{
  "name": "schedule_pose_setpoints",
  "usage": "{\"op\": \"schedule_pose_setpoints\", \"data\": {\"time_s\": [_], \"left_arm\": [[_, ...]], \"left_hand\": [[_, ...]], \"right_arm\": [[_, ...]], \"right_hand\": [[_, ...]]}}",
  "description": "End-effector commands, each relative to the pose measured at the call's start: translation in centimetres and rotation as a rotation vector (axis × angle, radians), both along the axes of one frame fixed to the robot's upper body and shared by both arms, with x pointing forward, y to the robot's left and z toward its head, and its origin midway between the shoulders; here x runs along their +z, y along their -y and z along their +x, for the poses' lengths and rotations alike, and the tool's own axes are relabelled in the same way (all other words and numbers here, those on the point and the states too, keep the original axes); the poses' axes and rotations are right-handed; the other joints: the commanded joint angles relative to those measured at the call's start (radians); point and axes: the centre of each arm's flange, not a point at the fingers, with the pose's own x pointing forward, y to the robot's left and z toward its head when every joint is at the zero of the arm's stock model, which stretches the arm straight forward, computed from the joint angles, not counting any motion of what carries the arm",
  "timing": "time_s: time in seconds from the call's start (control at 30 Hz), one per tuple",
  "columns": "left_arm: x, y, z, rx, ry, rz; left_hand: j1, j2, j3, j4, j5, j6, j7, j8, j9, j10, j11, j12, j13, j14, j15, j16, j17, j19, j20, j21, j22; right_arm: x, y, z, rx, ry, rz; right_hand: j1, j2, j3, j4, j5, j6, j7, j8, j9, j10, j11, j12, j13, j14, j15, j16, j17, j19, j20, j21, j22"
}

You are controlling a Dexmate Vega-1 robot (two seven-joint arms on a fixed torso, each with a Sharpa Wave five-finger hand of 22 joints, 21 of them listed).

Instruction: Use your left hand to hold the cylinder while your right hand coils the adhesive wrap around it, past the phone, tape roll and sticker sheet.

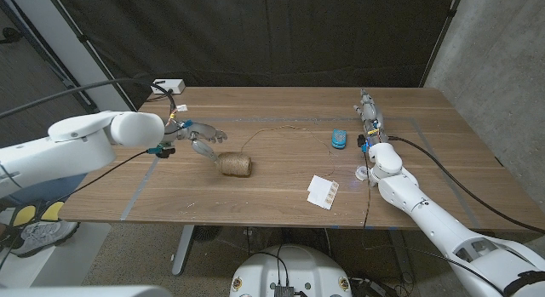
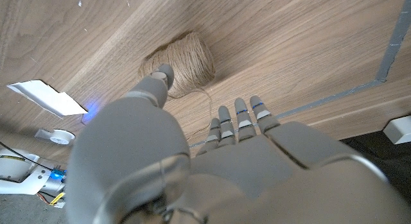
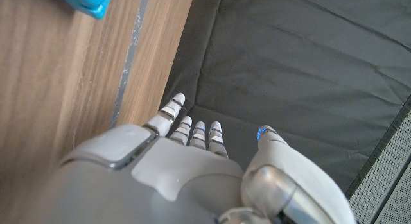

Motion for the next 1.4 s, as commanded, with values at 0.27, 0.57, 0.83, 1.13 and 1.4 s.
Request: {"op": "schedule_pose_setpoints", "data": {"time_s": [0.27, 0.57, 0.83, 1.13, 1.4], "left_arm": [[-1.7, 0.9, 0.0, 0.027, 0.035, 0.027], [-2.6, 1.6, -0.6, 0.053, 0.154, 0.072], [-3.2, 2.0, -0.6, 0.067, 0.165, 0.084], [-3.9, 2.4, -0.4, 0.068, 0.165, 0.091], [-4.5, 2.2, 0.0, 0.090, 0.175, 0.073]], "left_hand": [[0.024, 0.000, -0.025, -0.001, -0.005, 0.041, 0.000, 0.031, 0.019, 0.016, 0.003, 0.044, 0.040, 0.025, 0.002, 0.039, 0.035, 0.026, 0.012, 0.016, 0.008], [0.034, -0.003, -0.033, -0.003, -0.006, 0.050, -0.007, 0.038, 0.027, 0.010, 0.003, 0.056, 0.056, 0.020, 0.000, 0.050, 0.049, 0.025, 0.012, 0.017, 0.011], [0.044, -0.003, -0.040, -0.002, -0.007, 0.051, -0.006, 0.042, 0.034, 0.004, 0.005, 0.069, 0.073, 0.013, 0.003, 0.060, 0.064, 0.022, 0.014, 0.017, 0.013], [0.051, -0.001, -0.046, 0.000, -0.006, 0.058, -0.006, 0.049, 0.042, 0.005, 0.002, 0.082, 0.088, 0.014, 0.004, 0.074, 0.079, 0.025, 0.014, 0.019, 0.016], [0.059, 0.004, -0.052, 0.001, -0.004, 0.070, -0.004, 0.058, 0.050, 0.012, 0.002, 0.099, 0.103, 0.017, 0.006, 0.089, 0.094, 0.024, 0.017, 0.020, 0.019]], "right_arm": [[-0.6, 0.8, 0.2, -0.012, -0.002, 0.015], [-1.0, 1.5, 0.4, -0.018, 0.000, 0.021], [-1.8, 2.2, 0.4, -0.025, -0.007, 0.028], [-2.2, 2.6, 0.5, -0.029, -0.010, 0.028], [-2.3, 2.7, 0.9, -0.028, -0.016, 0.027]], "right_hand": [[-0.009, -0.001, 0.007, 0.000, -0.003, -0.020, -0.006, -0.002, 0.003, -0.015, -0.003, 0.001, 0.004, -0.008, 0.001, 0.002, 0.003, -0.003, 0.000, 0.001, 0.005], [-0.010, -0.002, 0.008, -0.002, -0.004, -0.024, -0.005, -0.001, 0.003, -0.018, -0.003, 0.002, 0.004, -0.010, -0.002, 0.003, 0.003, -0.005, 0.001, 0.001, 0.005], [-0.011, -0.002, 0.010, -0.003, -0.004, -0.026, -0.005, 0.000, 0.003, -0.021, -0.008, 0.003, 0.004, -0.011, -0.003, 0.004, 0.003, -0.006, 0.001, 0.002, 0.005], [-0.012, -0.002, 0.010, -0.004, -0.004, -0.030, -0.007, 0.000, 0.003, -0.024, -0.008, 0.004, 0.004, -0.012, -0.003, 0.004, 0.003, -0.006, 0.000, 0.002, 0.005], [-0.013, -0.002, 0.012, -0.005, -0.004, -0.035, -0.007, 0.000, 0.003, -0.026, -0.006, 0.005, 0.004, -0.013, -0.004, 0.005, 0.003, -0.006, 0.001, 0.003, 0.005]]}}
